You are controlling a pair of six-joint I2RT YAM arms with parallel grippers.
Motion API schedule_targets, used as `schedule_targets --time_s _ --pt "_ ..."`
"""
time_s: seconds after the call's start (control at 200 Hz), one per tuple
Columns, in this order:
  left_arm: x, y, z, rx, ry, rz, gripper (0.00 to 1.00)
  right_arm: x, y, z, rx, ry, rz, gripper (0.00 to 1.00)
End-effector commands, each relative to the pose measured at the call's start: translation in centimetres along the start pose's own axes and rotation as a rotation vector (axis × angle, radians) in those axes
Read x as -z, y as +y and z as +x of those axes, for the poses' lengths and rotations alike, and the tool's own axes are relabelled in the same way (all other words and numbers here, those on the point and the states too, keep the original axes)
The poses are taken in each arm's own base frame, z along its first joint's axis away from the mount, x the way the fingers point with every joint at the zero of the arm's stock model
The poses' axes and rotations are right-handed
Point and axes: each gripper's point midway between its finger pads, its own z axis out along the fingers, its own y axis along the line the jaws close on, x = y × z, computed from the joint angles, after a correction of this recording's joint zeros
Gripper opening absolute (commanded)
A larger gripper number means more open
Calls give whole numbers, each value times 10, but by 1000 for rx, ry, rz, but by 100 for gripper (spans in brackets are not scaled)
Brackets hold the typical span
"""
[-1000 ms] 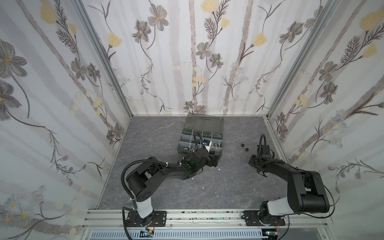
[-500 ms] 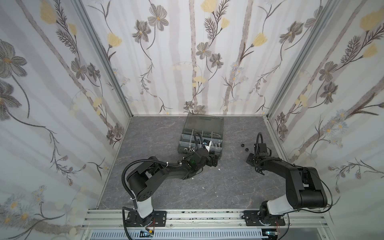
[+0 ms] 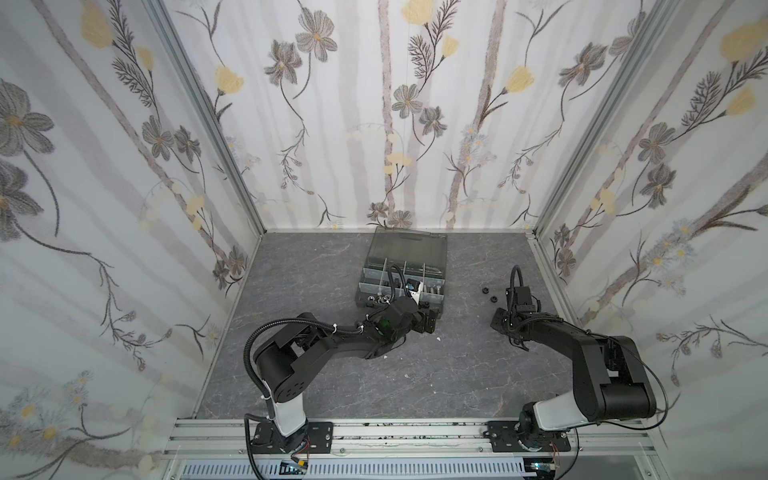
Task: Sort the screws and nuts into containers
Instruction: 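Lower the right gripper onto a black hex nut and close it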
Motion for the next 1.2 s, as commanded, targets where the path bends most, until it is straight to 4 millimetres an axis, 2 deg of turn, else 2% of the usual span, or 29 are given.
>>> schedule_targets --time_s 0.0,0.23,0.505,0.804,0.869,0.969,1.199 --pt "-1 -2 -7 17 -25 8 100 3 -4 20 0 69 7 38" --pt "0 -2 -8 24 -27 9 100 5 -5 29 11 83 8 38" --pt "2 -3 -7 28 -27 14 100 10 -5 31 16 76 6 38" --pt "3 -1 -8 31 -28 10 100 11 2 31 24 82 -13 22" --pt "5 -4 -10 43 -26 23 100 13 6 28 29 71 -23 17" --pt "13 -10 -19 66 -42 52 100 20 14 22 37 49 -50 15" --pt "40 -10 -39 92 -89 57 100 46 51 3 96 -10 -143 15"
